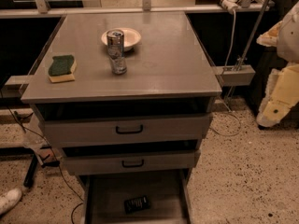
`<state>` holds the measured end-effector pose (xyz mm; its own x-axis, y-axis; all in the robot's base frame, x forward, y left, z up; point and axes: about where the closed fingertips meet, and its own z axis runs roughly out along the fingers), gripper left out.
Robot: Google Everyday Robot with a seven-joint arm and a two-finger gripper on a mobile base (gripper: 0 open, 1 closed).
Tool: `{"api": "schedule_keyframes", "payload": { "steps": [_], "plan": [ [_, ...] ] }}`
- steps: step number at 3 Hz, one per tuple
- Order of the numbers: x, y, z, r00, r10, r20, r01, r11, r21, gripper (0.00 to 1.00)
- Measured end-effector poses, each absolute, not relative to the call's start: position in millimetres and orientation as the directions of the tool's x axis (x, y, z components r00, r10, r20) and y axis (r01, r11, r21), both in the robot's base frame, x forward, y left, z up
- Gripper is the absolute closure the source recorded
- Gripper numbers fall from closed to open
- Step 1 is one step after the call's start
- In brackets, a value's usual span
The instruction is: Pick rxbar chocolate from bottom drawer and place on counter
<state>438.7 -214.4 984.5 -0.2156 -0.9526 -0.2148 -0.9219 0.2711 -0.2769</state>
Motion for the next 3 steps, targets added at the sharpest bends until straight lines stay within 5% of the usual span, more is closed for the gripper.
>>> {"api": "schedule_keyframes", "payload": {
  "steps": [3],
  "plan": [
    [449,-189,925,-0.186,-0.945,-0.267,-0.936,0.253,-0.245,0.0]
  ]
}}
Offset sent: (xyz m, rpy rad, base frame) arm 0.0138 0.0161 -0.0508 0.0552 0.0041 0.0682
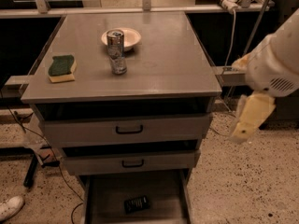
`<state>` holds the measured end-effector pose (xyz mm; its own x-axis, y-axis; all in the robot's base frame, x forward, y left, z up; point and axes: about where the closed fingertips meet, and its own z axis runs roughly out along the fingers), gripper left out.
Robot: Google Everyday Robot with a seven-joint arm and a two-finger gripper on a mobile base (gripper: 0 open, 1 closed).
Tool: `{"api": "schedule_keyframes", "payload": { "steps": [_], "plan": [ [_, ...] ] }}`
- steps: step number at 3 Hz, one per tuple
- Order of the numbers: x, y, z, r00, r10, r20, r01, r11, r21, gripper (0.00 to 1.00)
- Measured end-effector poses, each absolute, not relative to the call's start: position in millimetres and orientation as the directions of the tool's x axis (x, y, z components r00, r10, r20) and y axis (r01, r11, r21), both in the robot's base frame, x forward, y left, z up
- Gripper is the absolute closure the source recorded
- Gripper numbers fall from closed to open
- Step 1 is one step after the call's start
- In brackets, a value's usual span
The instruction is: Pick rxbar chocolate from bottom drawer and place on counter
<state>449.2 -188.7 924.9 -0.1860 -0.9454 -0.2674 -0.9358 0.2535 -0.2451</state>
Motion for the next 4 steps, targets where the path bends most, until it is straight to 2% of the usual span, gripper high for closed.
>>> {"api": "schedule_keyframes", "payload": {
  "steps": [2,4],
  "plan": [
    [448,-145,790,-0.151,-0.952,-0.265,-0.978,0.184,-0.102,0.0],
    [440,-138,767,-0.159,-0.946,-0.282,-0.981,0.185,-0.066,0.0]
  ]
}}
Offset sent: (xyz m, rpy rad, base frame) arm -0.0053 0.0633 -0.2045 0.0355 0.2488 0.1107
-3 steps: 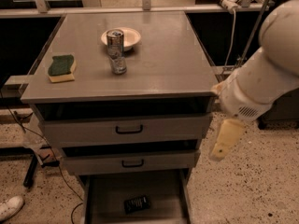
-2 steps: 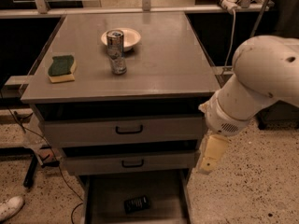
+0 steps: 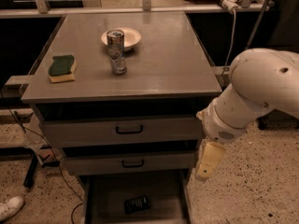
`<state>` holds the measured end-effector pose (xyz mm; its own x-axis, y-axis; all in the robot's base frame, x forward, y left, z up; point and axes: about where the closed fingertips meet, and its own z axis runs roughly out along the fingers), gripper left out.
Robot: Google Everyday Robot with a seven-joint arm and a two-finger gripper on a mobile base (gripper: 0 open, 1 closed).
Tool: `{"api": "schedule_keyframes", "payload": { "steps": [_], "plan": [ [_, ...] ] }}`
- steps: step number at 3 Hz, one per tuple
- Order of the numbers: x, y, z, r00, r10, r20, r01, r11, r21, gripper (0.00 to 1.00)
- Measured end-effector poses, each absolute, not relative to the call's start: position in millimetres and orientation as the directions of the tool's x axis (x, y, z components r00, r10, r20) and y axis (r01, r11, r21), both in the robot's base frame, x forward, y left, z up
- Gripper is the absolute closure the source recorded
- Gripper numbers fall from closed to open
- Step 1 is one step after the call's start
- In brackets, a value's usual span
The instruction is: Pick rxbar chocolate from bottom drawer and place on counter
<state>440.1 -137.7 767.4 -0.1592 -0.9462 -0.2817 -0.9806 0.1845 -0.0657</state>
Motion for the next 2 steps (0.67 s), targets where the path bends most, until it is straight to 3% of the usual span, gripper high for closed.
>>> {"api": "schedule_keyframes", "payload": {
  "steps": [2],
  "plan": [
    [438,-101,665,-0.231,-0.903,-0.361,-0.971,0.238,0.026,0.0]
  ]
}}
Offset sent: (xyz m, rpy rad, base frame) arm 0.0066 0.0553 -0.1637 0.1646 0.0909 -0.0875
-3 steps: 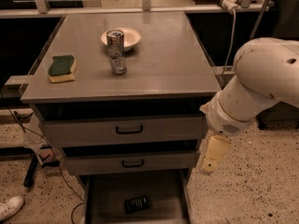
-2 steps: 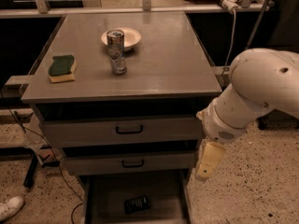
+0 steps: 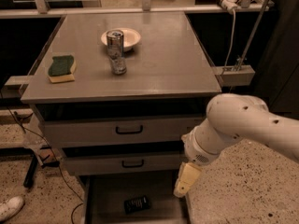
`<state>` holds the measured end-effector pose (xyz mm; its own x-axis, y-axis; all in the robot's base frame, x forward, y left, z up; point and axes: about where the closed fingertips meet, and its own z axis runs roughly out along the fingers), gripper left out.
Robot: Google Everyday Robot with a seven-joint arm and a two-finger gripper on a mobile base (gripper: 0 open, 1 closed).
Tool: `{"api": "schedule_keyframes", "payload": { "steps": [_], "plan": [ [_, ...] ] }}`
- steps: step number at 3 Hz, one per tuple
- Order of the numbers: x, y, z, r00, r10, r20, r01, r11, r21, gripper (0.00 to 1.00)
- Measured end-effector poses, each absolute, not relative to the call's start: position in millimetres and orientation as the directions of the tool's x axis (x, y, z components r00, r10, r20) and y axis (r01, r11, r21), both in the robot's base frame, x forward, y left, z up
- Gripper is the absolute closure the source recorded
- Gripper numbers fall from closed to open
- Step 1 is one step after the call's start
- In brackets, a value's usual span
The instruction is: Pick rxbar chocolate from bottom drawer and place on counter
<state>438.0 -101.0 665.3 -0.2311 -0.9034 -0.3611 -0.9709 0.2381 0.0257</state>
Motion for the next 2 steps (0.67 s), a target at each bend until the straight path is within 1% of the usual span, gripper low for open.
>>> {"api": "schedule_keyframes", "payload": {
  "steps": [1,2],
  "plan": [
    [438.0,-90.3,623.3,-0.271,-0.881,-0.388,-0.962,0.259,0.086,0.0],
    [438.0,-90.2,623.2,-0.271,-0.88,-0.389,-0.962,0.259,0.086,0.0]
  ]
}}
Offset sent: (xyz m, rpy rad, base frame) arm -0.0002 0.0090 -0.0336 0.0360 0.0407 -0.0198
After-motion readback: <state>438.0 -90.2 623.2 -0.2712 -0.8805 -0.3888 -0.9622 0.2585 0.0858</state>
